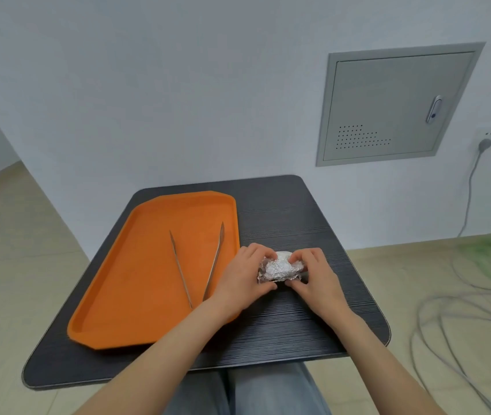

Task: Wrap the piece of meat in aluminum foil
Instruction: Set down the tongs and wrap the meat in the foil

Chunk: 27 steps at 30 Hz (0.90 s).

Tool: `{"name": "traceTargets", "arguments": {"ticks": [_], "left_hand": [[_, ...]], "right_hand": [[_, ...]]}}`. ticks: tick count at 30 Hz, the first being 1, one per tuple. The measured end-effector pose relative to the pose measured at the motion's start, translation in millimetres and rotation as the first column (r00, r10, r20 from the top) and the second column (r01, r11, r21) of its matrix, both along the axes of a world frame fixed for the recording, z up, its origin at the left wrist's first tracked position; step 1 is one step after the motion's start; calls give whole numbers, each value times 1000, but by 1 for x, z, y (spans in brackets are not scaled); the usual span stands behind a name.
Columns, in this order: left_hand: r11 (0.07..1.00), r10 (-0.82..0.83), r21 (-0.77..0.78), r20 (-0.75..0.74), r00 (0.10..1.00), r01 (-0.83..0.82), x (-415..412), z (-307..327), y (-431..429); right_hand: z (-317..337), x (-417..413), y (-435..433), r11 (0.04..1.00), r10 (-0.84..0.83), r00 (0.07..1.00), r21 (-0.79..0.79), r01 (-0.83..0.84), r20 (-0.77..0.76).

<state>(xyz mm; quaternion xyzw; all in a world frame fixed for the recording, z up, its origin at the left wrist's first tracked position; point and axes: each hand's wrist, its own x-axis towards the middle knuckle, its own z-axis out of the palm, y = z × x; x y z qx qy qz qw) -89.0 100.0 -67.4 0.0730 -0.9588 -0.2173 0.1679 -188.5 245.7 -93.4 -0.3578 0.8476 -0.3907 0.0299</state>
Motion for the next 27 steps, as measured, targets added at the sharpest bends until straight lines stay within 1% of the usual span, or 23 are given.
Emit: {"name": "traceTargets", "arguments": {"ticks": [2, 8, 13, 16, 19, 22, 23, 24, 27], "left_hand": [[1000, 19, 20, -3, 1000, -19, 4, -1, 2], [997, 77, -16, 47, 996, -76, 11, -8, 5], [992, 98, 74, 64, 993, -103, 14, -8, 11], [989, 110, 93, 81, 991, -118, 15, -7, 17], [984, 146, 97, 28, 989, -148, 15, -4, 20], [964, 248, 116, -44, 968, -241, 12, -2, 21], [953, 283, 127, -37, 958, -276, 11, -1, 20], [943, 311, 126, 4, 950, -309, 10, -1, 19], [933, 346, 44, 156, 925, -356, 7, 3, 20]], "right_hand": [[-1, 3, 4, 1000, 18, 1000, 4, -19, 25], [-2, 12, 4, 999, 47, 999, 22, -47, 7], [-3, 11, 6, 1000, 27, 1000, 8, -27, 13], [-1, 11, 7, 1000, 13, 999, 19, -13, 30], [1, 11, 8, 1000, 3, 999, 1, -3, 38], [4, 13, 5, 996, -44, 998, -78, 47, 45], [5, 13, 3, 994, -56, 997, -90, 61, 58], [6, 14, 1, 994, -57, 995, -90, 64, 80], [8, 15, -2, 998, -43, 990, -32, 47, 131]]}}
